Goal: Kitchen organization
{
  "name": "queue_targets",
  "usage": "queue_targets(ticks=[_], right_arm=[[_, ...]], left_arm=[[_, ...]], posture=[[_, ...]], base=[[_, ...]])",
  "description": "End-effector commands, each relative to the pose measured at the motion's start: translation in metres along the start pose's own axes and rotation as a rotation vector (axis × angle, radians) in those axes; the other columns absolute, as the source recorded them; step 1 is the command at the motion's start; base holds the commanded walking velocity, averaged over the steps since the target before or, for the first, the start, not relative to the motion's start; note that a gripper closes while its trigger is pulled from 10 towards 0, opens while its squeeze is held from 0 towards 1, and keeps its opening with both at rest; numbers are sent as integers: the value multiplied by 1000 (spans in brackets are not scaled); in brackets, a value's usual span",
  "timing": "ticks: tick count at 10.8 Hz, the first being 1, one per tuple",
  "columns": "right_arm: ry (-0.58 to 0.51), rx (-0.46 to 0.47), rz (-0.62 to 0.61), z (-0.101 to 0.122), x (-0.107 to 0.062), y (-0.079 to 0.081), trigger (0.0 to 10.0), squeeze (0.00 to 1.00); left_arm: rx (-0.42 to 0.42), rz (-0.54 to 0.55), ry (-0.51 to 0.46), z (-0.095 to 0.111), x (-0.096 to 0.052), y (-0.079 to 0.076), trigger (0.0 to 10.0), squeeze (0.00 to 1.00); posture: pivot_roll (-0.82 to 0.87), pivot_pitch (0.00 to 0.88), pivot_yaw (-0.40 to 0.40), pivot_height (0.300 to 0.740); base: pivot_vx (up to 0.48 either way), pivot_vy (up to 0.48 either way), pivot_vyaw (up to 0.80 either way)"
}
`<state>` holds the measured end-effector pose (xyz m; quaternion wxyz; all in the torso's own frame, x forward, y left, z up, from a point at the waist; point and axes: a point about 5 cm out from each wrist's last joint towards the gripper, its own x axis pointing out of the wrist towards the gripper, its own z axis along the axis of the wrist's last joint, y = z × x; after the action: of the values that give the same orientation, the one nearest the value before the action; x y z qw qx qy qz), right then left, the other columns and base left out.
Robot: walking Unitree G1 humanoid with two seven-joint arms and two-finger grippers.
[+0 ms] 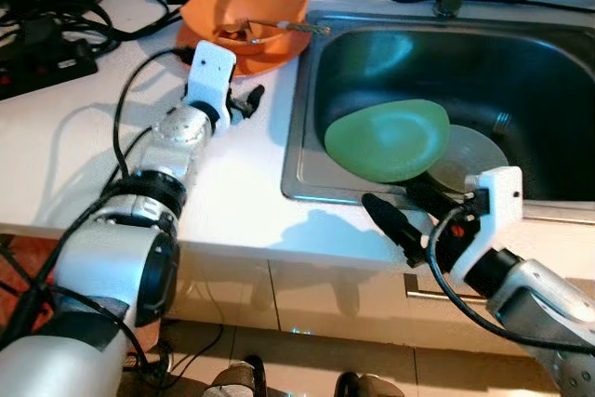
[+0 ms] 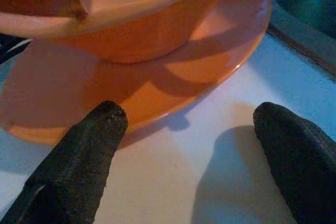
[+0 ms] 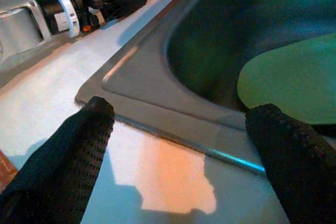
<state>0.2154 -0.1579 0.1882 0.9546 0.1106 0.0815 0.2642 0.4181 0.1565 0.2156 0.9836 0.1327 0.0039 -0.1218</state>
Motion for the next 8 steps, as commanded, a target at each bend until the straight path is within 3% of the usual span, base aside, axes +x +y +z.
queue_targets(ticks=[1,4,8], right_arm=[[4,5,0,0,-5,2,10000,0],[12,10,-10,-1,-12,4,10000,0],[30,22,-19,-4,-16,5,10000,0]], left_arm=[[20,1,44,-4,0,1,10000,0],[39,6,69,-4,-1,6,10000,0],[-135,-182,226,-29,-4,-16,10000,0]], posture=[[-183,217,29,740],[-211,241,24,740],[-237,255,21,740]], base=[[0,0,0],[0,0,0],[0,0,0]])
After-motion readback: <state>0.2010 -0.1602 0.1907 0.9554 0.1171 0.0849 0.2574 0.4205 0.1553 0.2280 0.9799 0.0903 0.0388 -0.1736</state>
